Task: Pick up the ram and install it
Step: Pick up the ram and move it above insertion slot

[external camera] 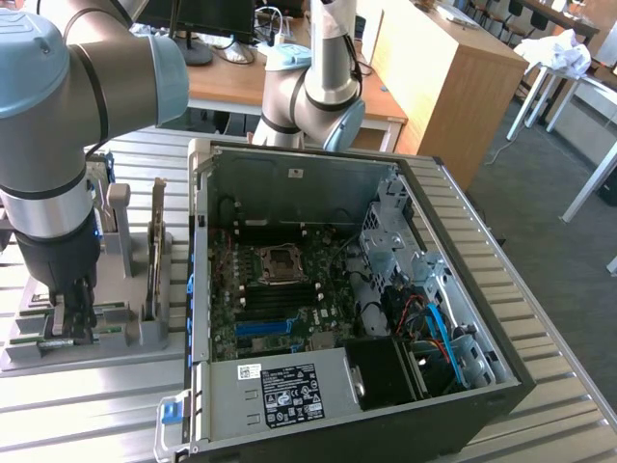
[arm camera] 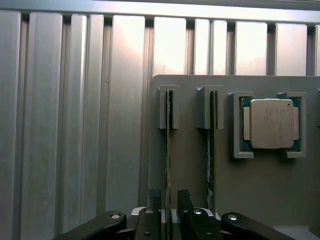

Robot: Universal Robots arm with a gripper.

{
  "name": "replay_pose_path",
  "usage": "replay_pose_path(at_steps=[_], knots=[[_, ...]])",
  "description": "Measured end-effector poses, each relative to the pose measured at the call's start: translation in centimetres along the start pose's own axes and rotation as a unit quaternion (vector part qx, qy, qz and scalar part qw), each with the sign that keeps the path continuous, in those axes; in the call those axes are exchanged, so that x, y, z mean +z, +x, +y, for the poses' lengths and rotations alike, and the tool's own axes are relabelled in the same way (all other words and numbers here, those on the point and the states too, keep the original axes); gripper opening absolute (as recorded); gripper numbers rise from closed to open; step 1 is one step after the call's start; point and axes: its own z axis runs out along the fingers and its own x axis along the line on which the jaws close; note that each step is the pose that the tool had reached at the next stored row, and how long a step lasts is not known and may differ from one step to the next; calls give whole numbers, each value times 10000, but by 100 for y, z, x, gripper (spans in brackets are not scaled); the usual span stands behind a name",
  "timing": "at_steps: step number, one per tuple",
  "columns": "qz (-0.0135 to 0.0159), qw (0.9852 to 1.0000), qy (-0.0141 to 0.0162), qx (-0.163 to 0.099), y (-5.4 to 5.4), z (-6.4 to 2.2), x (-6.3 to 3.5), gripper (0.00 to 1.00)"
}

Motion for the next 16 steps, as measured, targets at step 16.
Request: replay_pose_path(at_steps=[16], knots=[[0, 10000, 0, -1, 0, 0, 0, 12]])
